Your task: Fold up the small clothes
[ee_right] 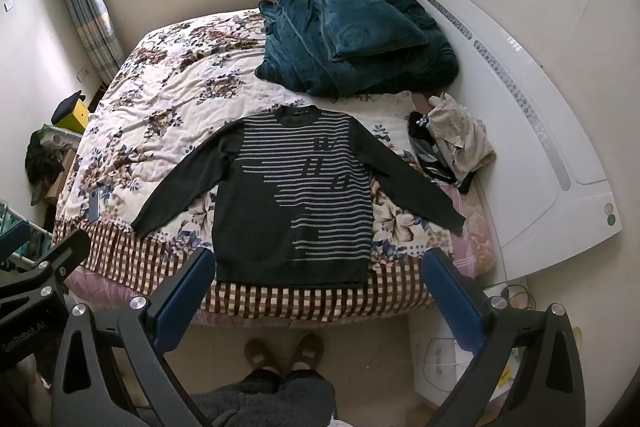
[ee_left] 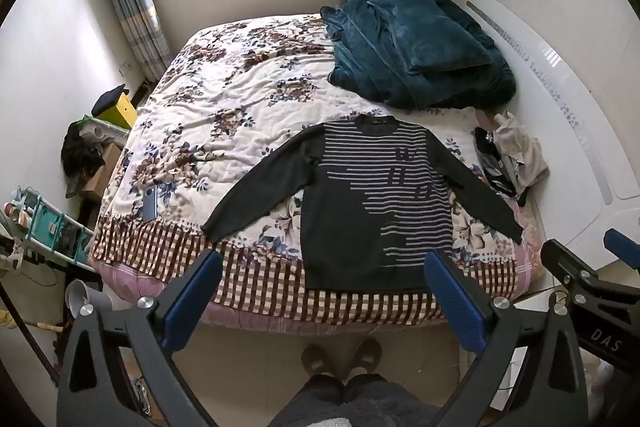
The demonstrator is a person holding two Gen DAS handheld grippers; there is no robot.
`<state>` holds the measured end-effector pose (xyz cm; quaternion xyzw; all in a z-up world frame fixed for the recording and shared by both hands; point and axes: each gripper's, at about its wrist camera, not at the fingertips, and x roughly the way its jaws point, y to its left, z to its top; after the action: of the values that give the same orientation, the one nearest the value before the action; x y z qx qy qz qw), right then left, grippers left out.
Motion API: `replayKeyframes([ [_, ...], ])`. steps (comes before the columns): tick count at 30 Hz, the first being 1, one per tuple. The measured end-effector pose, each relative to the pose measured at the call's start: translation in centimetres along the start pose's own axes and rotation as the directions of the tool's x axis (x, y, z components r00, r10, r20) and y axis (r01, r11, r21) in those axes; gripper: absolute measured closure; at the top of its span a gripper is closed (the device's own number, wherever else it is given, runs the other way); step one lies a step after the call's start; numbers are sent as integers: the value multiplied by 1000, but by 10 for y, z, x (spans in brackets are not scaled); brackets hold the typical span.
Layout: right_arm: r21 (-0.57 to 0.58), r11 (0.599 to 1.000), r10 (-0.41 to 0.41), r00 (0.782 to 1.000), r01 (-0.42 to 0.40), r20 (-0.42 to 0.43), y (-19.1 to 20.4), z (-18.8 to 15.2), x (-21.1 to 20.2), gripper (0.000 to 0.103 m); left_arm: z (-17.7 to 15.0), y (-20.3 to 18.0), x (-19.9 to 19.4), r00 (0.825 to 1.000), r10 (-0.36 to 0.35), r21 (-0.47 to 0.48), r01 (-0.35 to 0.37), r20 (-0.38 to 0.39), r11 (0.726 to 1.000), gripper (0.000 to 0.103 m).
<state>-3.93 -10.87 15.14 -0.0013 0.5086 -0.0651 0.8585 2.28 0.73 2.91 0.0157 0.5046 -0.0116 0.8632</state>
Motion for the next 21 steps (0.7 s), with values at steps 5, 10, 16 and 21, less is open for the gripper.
replayKeyframes([
  [5, 2, 1000, 4, 1000, -4, 0, -1, 0, -1, 0, 1, -2, -1, 1000, 1, 0, -1, 5, 1000, 0],
  [10, 1, 1000, 6, 1000, -6, 0, -3, 0, -3, 0, 3, -5, -1, 1000, 1, 2, -1, 6, 1000, 0],
  [16, 2, 1000, 4, 1000, -4, 2, -3, 0, -4, 0, 4, -4, -2, 1000, 1, 2, -1, 12, 1000, 0],
  [21, 7, 1000, 7, 1000, -7, 0, -2, 1, -7, 0, 8, -9, -6, 1000, 0, 3, 0, 19, 1000, 0],
])
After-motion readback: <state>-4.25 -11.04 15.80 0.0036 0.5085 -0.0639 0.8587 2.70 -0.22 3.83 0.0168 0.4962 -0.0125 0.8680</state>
